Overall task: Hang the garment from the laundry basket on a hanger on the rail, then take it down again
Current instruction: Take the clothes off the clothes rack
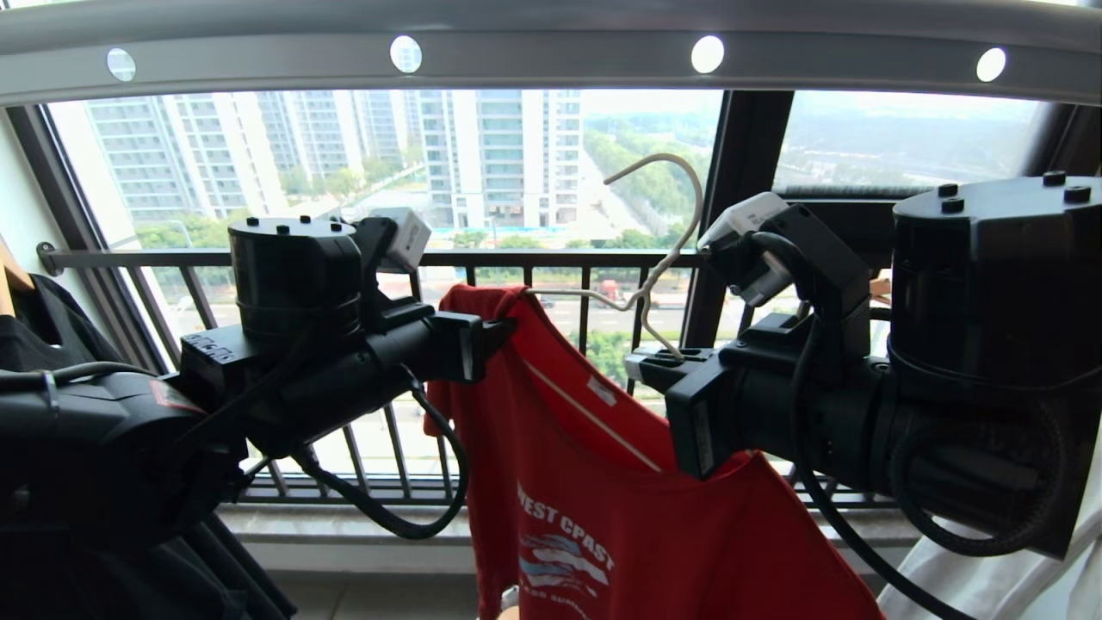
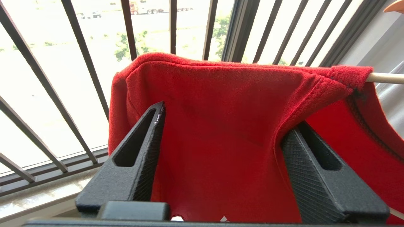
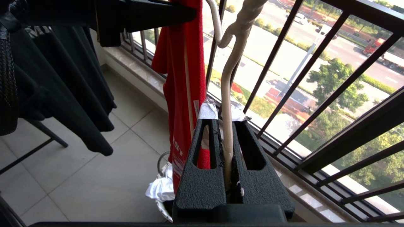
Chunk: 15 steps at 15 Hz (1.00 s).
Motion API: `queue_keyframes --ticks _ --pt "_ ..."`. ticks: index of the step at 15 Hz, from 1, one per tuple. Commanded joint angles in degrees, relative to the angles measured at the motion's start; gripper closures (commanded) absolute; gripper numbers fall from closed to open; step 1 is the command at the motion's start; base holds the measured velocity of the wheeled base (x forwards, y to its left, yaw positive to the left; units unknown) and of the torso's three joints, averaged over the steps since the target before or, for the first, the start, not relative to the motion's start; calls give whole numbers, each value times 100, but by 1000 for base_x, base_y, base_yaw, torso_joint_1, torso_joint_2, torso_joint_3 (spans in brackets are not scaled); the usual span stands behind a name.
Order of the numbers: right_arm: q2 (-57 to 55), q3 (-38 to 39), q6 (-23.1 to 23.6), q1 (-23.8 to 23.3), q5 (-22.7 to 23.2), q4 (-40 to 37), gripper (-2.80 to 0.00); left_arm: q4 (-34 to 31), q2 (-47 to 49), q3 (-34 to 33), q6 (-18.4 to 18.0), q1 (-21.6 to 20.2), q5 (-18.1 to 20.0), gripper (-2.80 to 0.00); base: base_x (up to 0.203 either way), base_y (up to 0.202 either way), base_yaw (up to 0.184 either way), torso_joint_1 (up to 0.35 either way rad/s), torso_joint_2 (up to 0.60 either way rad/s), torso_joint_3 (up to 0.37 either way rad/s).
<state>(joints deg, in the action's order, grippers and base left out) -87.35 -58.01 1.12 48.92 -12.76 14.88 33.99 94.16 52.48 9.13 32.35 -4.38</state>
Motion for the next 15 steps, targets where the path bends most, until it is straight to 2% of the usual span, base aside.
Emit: queue_keyframes --ticks 1,5,7,10,13,15 --pt "-11 0 2 3 -16 14 0 20 -47 -10 2 -1 -2 0 0 0 0 0 0 0" --pt "-19 0 2 -14 -24 8 0 27 -100 -27 3 -2 -17 0 0 0 0 0 0 0" --pt "-28 26 11 -30 -42 6 0 88 -11 41 48 -159 -149 0 0 0 0 0 0 0" --pt "-118 17 33 -297 -44 20 0 875 294 31 174 -214 -322 0 0 0 0 0 0 0" --pt "-142 4 55 -465 -42 23 0 1315 674 64 600 -459 -333 0 0 0 0 0 0 0" --pt "-135 0 92 -579 -40 15 0 1481 929 234 707 -640 -312 0 0 0 0 0 0 0"
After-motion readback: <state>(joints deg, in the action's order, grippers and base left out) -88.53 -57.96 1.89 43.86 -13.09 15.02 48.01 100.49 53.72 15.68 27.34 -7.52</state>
